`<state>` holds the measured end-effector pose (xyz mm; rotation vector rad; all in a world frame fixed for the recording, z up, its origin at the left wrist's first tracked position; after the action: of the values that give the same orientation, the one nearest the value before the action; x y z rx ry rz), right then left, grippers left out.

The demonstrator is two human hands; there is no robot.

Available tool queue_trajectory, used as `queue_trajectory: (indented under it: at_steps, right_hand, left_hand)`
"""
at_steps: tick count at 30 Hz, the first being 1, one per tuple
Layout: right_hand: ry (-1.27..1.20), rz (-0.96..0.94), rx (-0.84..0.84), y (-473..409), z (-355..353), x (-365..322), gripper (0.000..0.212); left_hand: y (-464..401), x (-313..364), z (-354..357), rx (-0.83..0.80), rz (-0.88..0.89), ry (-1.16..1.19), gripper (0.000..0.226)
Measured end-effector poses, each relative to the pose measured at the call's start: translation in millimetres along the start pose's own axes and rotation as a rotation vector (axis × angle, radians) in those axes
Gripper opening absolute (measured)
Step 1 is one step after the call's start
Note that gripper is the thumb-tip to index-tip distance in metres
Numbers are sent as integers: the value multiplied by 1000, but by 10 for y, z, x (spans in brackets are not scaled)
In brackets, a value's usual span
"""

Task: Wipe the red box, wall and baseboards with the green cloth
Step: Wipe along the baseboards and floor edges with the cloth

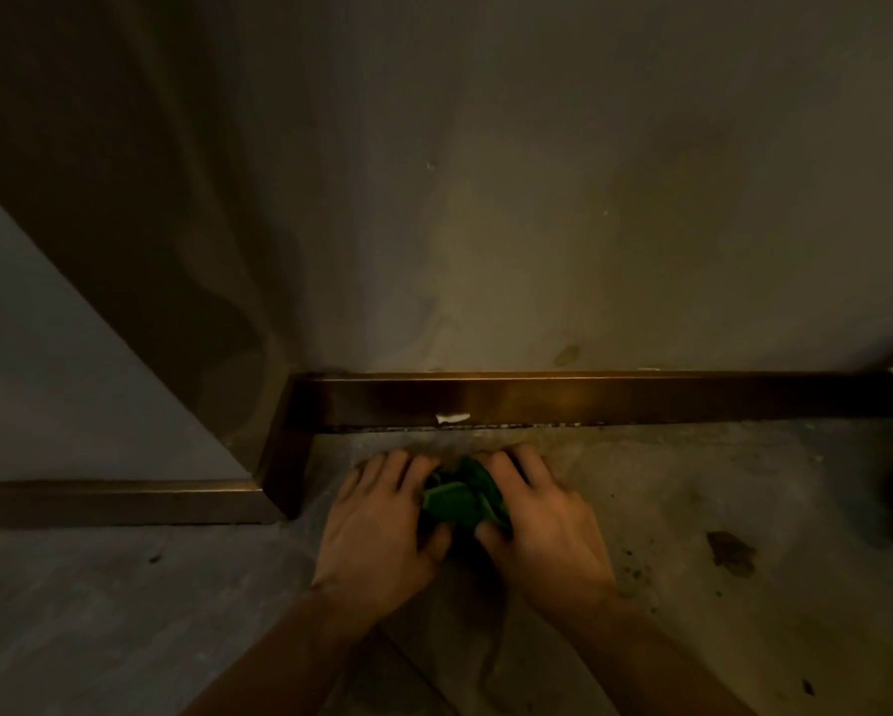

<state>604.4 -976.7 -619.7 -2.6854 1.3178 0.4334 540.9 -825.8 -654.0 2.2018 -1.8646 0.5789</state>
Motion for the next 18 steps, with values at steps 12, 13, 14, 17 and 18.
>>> queue_trajectory:
  at_steps: [12,13,14,17,18]
  right_hand:
    - [57,59,70,-41,35,80,65]
    - [71,41,81,-59,34,72,66]
    - [85,22,90,-81,29,63,69]
    - [139,-33,86,-173,37,18,76]
    - [164,-50,92,-207,33,-7,77]
  left_hand:
    - [53,-269,359,-104,-96,-84,113]
    - [53,-271,382,-101,-108,-82,113]
    - [56,-272,399,-99,-116,-82,113]
    - [76,-289,440,-108,-115,-102,116]
    - [82,-290,441,-108,-110,-106,116]
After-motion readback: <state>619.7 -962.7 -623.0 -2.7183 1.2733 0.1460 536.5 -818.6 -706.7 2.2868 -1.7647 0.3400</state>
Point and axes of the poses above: each hand's wrist, its own y-axis away from the middle knuckle, its own z-axis out of the palm, x = y × z, the point moved 4 cm from there along -y, towards the middle knuckle, and after that the axes turned 2 degrees about y, right-handed, at the moved point
